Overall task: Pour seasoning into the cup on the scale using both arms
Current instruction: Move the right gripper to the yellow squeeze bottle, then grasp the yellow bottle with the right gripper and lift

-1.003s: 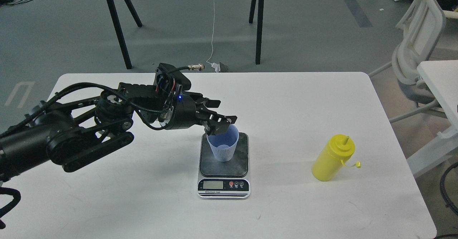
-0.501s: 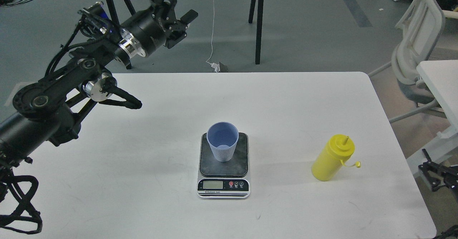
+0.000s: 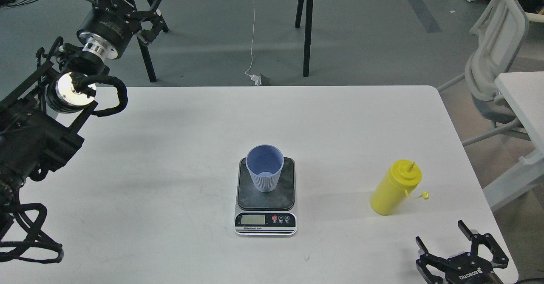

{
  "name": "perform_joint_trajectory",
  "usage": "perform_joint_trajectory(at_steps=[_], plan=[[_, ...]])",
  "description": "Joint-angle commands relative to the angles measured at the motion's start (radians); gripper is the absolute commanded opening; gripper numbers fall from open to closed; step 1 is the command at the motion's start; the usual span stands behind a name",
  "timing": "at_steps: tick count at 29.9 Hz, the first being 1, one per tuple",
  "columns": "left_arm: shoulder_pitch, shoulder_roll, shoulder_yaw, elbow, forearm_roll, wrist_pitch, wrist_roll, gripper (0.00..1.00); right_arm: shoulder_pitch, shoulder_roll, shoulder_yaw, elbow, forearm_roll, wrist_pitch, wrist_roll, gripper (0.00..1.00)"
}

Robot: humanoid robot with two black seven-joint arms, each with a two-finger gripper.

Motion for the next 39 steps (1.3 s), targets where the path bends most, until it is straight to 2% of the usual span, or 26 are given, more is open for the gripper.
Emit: perform_joint_trajectory(at_steps=[1, 9, 15, 21, 34, 36, 39], plan=[[0.005, -0.001, 0.0, 0.002, -0.002, 0.011, -0.007, 1.0, 0.035, 0.045, -0.018, -0.008, -0.018, 0.0, 0.0, 0.99], [0.008, 0.0, -0.007, 0.002, 0.0, 0.009, -0.011, 1.0, 0.178, 0.128, -0.058, -0.039, -0.02, 0.0, 0.0, 0.98], [0.008, 0.014, -0.007, 0.002, 0.003, -0.002, -0.014, 1.0, 0.278, 0.132, -0.078, -0.122, -0.02, 0.0, 0.0, 0.98], [0.006, 0.025, -0.007, 0.002, 0.003, -0.003, -0.013, 1.0, 0.31, 0.134, -0.063, -0.137, -0.018, 0.0, 0.001, 0.98], [0.003, 0.039, -0.009, 0.002, 0.001, -0.002, -0.013, 1.0, 0.462, 0.215, -0.086, -0.306, -0.02, 0.0, 0.008, 0.9], [0.003, 0.046, -0.009, 0.002, 0.001, -0.002, -0.013, 1.0, 0.466, 0.224, -0.086, -0.31, -0.02, 0.0, 0.008, 0.84], [0.003, 0.054, -0.009, 0.002, 0.001, -0.002, -0.013, 1.0, 0.468, 0.227, -0.081, -0.307, -0.018, 0.0, 0.009, 0.69]])
